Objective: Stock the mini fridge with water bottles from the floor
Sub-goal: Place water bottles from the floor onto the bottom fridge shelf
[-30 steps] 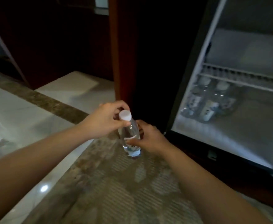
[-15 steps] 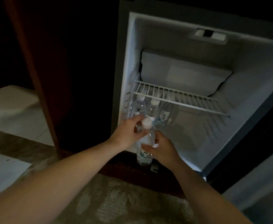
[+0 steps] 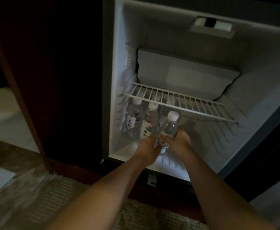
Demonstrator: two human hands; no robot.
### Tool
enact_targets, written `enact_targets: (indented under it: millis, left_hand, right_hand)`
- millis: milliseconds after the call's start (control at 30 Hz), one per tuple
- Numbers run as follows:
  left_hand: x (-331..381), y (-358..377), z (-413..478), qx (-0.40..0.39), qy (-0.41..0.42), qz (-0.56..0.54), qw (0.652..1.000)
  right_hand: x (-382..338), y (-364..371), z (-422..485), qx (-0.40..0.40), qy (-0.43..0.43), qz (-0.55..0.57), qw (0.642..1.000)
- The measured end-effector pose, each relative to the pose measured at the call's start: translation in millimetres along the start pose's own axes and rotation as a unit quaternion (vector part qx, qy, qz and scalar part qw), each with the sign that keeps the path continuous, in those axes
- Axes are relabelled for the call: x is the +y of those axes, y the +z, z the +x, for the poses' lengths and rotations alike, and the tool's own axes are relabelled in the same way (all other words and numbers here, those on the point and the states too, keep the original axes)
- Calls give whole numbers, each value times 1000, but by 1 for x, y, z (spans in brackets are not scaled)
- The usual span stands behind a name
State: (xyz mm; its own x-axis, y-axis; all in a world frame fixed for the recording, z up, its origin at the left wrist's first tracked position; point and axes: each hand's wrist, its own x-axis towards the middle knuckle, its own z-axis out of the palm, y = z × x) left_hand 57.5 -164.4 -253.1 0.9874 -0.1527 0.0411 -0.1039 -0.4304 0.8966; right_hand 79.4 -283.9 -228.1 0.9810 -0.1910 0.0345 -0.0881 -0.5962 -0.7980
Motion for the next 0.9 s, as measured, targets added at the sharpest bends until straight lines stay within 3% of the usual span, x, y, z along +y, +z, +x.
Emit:
enact_targets:
  millis: [600, 833, 900]
  left_hand:
    - [4, 9, 1, -65, -60, 26, 996]
    - [-4, -19, -11, -81, -85, 91, 989]
    - [-9, -33, -19, -90, -87, 112, 986]
  right_hand:
    - [-15, 9, 28, -41, 59, -77, 994]
    - [-7, 24, -7, 44, 80, -96, 991]
    - [-6, 32, -19, 33, 70, -99, 992]
